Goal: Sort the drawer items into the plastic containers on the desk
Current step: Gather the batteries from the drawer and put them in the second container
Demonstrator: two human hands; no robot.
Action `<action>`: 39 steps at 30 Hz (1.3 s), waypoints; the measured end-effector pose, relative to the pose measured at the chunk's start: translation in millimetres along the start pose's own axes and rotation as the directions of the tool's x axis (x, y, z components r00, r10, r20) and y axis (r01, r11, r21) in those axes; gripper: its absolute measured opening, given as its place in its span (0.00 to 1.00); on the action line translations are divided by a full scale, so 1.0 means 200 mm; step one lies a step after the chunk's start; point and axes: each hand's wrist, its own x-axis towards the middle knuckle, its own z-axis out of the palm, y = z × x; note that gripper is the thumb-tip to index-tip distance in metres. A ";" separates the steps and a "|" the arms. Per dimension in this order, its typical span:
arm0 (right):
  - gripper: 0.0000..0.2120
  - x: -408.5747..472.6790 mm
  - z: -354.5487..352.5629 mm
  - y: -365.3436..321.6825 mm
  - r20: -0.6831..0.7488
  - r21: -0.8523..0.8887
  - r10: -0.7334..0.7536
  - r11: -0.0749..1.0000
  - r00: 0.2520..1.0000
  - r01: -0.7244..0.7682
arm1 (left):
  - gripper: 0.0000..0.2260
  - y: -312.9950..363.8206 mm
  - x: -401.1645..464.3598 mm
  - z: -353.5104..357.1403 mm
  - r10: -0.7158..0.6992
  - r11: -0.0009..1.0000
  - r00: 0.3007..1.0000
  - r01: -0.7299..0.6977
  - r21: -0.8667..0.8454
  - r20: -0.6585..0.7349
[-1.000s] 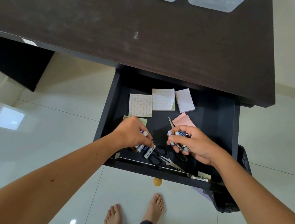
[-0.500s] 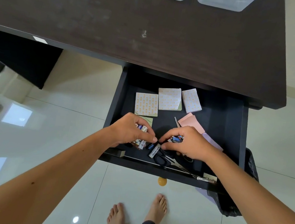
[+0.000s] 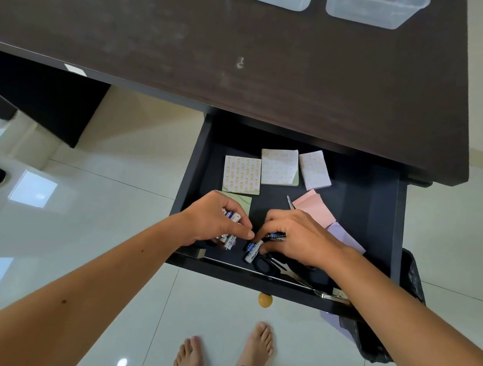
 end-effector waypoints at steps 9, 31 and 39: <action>0.09 -0.01 -0.04 0.02 -0.042 0.006 -0.002 1.000 0.999 0.003 | 0.06 0.00 0.01 0.01 -0.020 1.000 1.000 0.020 0.004 -0.009; 0.21 0.00 -0.03 0.03 0.145 -0.223 -0.008 0.974 0.989 0.041 | 0.06 0.00 0.02 0.00 -0.029 0.963 1.000 0.029 -0.267 0.004; 0.08 -0.03 -0.03 0.03 0.032 -0.086 -0.003 0.996 0.999 0.005 | 0.08 -0.01 0.03 0.00 -0.038 0.965 0.999 0.031 -0.259 -0.018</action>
